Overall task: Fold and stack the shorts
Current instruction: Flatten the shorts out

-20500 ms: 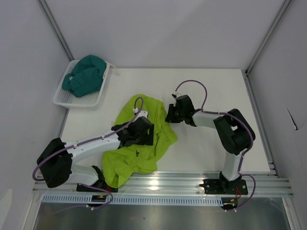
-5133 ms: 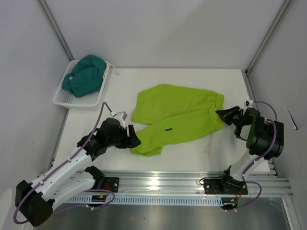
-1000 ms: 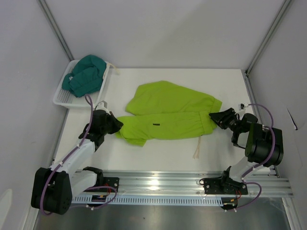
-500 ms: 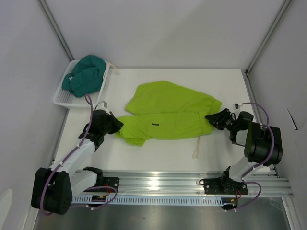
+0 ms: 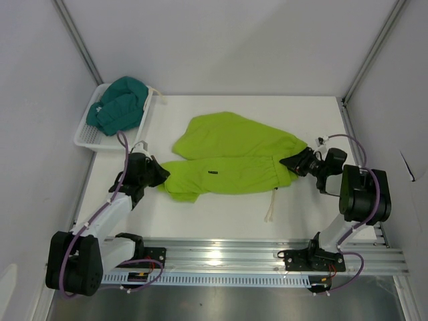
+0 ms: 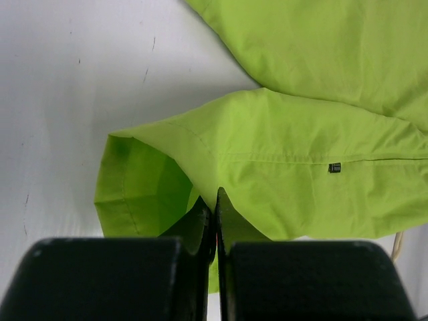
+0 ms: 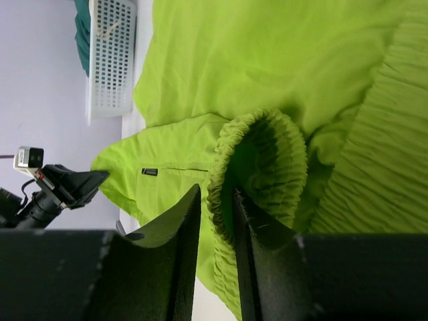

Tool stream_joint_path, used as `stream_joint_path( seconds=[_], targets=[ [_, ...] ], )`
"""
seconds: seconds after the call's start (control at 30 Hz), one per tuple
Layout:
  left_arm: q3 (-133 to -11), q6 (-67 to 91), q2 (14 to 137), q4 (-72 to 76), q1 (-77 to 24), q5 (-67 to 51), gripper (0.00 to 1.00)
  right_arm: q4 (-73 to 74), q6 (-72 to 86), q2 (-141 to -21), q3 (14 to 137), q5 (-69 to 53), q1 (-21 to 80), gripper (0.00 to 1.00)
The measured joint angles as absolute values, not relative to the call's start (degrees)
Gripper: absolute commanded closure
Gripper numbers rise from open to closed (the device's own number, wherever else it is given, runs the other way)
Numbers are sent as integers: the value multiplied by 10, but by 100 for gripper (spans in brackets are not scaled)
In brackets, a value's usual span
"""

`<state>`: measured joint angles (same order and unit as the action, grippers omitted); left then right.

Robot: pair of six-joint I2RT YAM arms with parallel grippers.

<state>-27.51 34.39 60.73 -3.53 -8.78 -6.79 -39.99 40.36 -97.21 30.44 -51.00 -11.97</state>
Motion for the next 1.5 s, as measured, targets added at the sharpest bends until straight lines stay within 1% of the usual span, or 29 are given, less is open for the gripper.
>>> stream_joint_path(
  seconds=[0.17, 0.27, 0.33, 0.43, 0.47, 0.53, 0.73, 0.9, 0.97, 1.07, 1.2, 1.33, 1.5],
  targets=[
    [-275, 343, 608, -30, -86, -73, 100, -383, 389, -985, 328, -526, -105, 70],
    [-275, 342, 608, -26, -86, -77, 100, -359, 376, -1001, 352, -530, -96, 71],
    [-275, 341, 609, -24, -86, -77, 100, -342, 369, -1008, 365, -530, -90, 75],
    [-275, 340, 609, -22, -86, -77, 100, -322, 357, -1013, 376, -530, -84, 88],
    [-275, 340, 609, -22, -85, -77, 100, -319, 355, -1013, 377, -530, -83, 95],
    [-275, 340, 609, -22, -85, -77, 100, -314, 353, -1013, 377, -530, -84, 100],
    [-275, 341, 605, -23, -85, -84, 100, -341, 382, -1004, 354, -540, -100, 100],
    [-289, 359, 569, -44, -84, -113, 100, -360, 453, -958, 348, -568, -137, 100],
    [-314, 367, 553, -58, -84, -129, 100, -335, 469, -924, 368, -581, -152, 100],
    [-380, 372, 533, -87, -84, -155, 100, -272, 475, -877, 438, -595, -167, 100],
    [-505, 364, 507, -131, -81, -174, 100, -215, 489, -808, 532, -613, -187, 100],
    [-616, 355, 490, -170, -59, -206, 100, -215, 542, -757, 597, -630, -219, 100],
    [-705, 345, 483, -196, -20, -262, 100, -286, 657, -717, 612, -639, -239, 100]
  ],
)
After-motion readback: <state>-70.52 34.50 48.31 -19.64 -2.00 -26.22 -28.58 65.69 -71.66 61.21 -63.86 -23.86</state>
